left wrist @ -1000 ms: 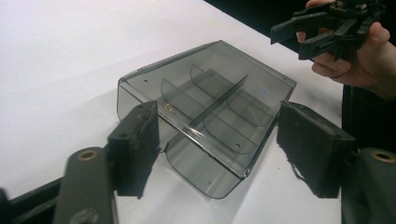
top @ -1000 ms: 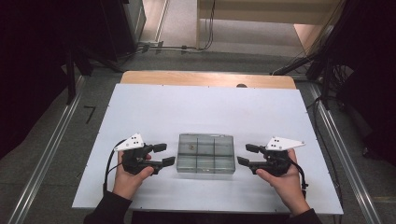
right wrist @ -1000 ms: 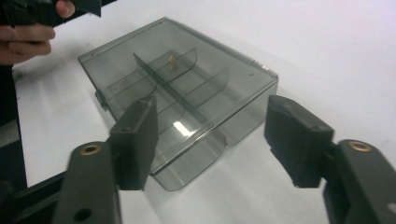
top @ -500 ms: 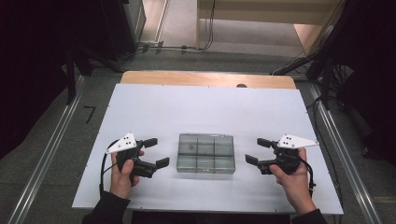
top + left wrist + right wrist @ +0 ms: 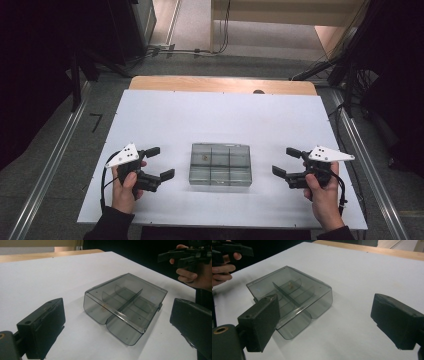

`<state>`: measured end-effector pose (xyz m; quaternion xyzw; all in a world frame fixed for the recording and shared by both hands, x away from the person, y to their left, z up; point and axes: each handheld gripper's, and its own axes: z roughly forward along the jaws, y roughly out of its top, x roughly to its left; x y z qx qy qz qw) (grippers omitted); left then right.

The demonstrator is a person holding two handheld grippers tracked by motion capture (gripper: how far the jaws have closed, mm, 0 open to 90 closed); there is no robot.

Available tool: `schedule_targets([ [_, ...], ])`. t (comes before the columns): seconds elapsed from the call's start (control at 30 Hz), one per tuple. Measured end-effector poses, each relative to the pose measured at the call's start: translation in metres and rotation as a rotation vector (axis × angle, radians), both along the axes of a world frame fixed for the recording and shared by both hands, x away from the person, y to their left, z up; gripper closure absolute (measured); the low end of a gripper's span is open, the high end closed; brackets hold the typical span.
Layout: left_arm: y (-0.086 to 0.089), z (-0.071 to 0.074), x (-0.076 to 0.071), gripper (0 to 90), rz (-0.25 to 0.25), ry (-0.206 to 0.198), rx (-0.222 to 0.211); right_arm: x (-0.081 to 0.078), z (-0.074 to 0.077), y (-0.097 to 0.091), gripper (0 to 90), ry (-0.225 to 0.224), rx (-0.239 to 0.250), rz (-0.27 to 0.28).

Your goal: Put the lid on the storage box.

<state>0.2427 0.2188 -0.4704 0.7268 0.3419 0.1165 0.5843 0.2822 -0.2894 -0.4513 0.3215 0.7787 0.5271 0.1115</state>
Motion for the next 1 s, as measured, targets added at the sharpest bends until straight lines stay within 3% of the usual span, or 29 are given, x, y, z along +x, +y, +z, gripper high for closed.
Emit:
schedule_targets([
  [0.23, 0.007, -0.004, -0.003, 0.2, 0.008, 0.005, 0.020, -0.001, -0.002, -0.018, 6.0, -0.003, 0.021, -0.027],
  [0.73, 0.031, -0.014, -0.011, 0.2, 0.060, -0.003, 0.008, -0.005, -0.012, -0.053, 0.0, 0.013, 0.038, -0.072],
  [1.0, 0.043, -0.018, -0.012, 0.2, 0.089, 0.006, 0.015, -0.009, -0.016, -0.065, 0.0, 0.018, 0.009, -0.095],
])
